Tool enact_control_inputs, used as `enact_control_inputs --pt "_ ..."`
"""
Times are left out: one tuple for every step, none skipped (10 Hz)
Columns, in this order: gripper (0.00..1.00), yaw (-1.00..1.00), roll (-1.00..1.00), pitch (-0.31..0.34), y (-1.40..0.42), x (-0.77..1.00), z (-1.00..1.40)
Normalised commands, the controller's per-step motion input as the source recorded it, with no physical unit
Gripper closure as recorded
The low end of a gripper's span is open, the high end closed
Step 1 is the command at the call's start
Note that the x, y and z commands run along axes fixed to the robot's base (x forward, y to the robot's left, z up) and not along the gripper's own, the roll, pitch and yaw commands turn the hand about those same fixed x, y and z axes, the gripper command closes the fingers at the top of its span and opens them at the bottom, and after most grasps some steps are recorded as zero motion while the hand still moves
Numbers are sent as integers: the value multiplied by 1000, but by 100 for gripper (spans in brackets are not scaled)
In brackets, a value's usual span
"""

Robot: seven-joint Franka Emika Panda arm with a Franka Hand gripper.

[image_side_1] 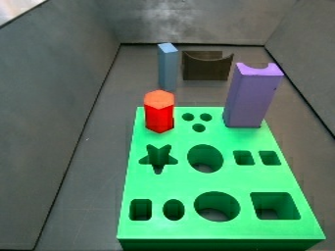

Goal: Pick up the rectangle object. Move up. Move to above the board. Insert the rectangle object.
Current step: Pick up the rectangle object.

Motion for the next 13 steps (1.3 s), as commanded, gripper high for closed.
enact_control_inputs --pt "0 129 59 0 -200 0 -111" --pt "0 229 14 -16 -291 0 -177" --pt "0 266 36 0 -374 63 -151" --pt "0 280 16 -21 -380 46 -197" --pt "0 337 1 -26 -380 57 -183" --pt "0 380 6 -36 -389 57 -209" --pt "0 389 4 -50 -383 34 -231" --pt "0 423 17 -43 -386 29 -260" --pt "0 423 19 -51 -386 17 -277" --pt "0 426 14 -67 -374 0 -311" --pt "0 431 11 -73 -366 3 -329" --pt "0 429 11 -83 -357 0 -346" --pt "0 426 16 -79 -343 0 -383"
